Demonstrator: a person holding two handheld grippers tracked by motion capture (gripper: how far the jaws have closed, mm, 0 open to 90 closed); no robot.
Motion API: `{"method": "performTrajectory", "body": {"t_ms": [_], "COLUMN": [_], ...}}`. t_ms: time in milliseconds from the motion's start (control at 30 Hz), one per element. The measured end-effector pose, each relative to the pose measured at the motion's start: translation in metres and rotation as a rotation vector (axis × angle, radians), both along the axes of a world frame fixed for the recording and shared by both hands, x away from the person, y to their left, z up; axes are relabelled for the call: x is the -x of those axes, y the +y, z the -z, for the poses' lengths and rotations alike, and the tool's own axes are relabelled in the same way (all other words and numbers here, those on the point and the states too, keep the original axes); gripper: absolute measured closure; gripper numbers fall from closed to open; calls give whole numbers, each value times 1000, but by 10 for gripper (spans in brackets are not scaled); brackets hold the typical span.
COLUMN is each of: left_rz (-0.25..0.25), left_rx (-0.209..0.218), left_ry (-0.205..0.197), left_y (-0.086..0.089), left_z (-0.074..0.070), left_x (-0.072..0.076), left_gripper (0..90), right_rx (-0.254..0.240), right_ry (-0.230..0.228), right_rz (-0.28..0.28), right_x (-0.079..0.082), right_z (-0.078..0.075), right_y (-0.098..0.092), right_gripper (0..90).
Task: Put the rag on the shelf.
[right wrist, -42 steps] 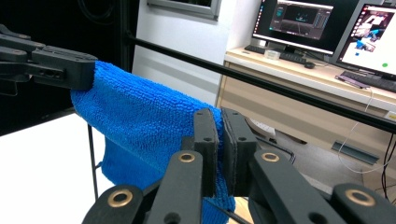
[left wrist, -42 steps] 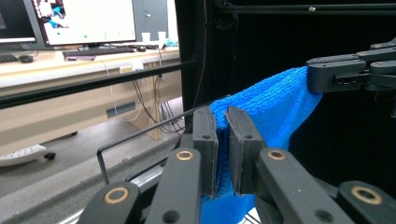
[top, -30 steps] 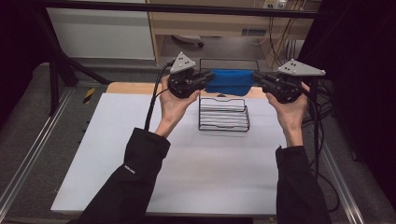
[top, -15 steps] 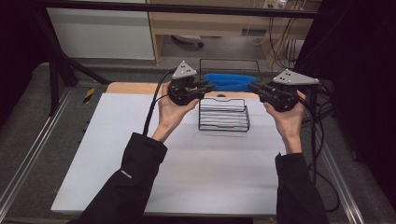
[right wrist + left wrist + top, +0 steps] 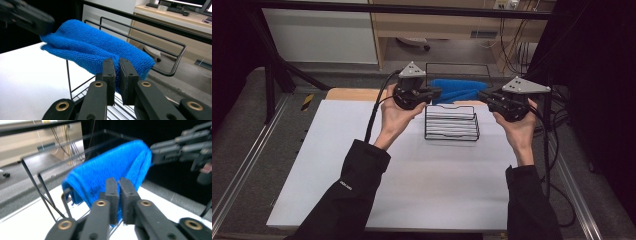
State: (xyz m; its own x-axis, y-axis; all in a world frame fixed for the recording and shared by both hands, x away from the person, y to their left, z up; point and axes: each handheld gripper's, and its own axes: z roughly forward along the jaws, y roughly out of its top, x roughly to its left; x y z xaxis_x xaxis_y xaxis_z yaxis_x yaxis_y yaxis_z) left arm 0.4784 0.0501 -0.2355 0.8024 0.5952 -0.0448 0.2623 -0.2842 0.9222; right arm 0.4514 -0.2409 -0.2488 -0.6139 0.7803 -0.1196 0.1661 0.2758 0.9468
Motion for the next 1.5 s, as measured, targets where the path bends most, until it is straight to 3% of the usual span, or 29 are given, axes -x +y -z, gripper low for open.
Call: {"method": "performTrajectory", "body": {"t_ms": [200, 400, 567, 667, 800, 967, 1200, 1333, 1500], "left_rz": [0, -7, -11, -12, -15, -13, -18, -7, -8], "left_rx": [-48, -86, -103, -104, -102, -104, -84, -88, -81], "left_ry": [37, 28, 13, 7, 15, 22, 11, 14, 13], "left_y": [-6, -9, -9, -10, -10, -10, -11, -9, 0], "left_z": [11, 17, 18, 21, 28, 36, 38, 37, 33], "left_x": [-4, -5, -5, -6, -7, -10, -13, -11, -3], "left_gripper": [899, 899, 899, 899, 898, 898, 889, 870, 764], "right_rx": [10, 15, -29, -61, -87, -47, -52, -50, -71], "right_ry": [10, 23, 15, 28, 107, 170, 130, 103, 74], "right_rz": [-15, -16, -20, -34, -53, -4, 59, 46, 27], "right_x": [1, 4, 10, 12, 12, 5, -4, -1, 12], "right_z": [1, 4, 3, 2, 7, 27, 38, 36, 27], "right_y": [0, -2, -7, -8, -5, -2, -6, -6, -7], "right_gripper": [822, 743, 654, 727, 893, 900, 892, 860, 776]}}
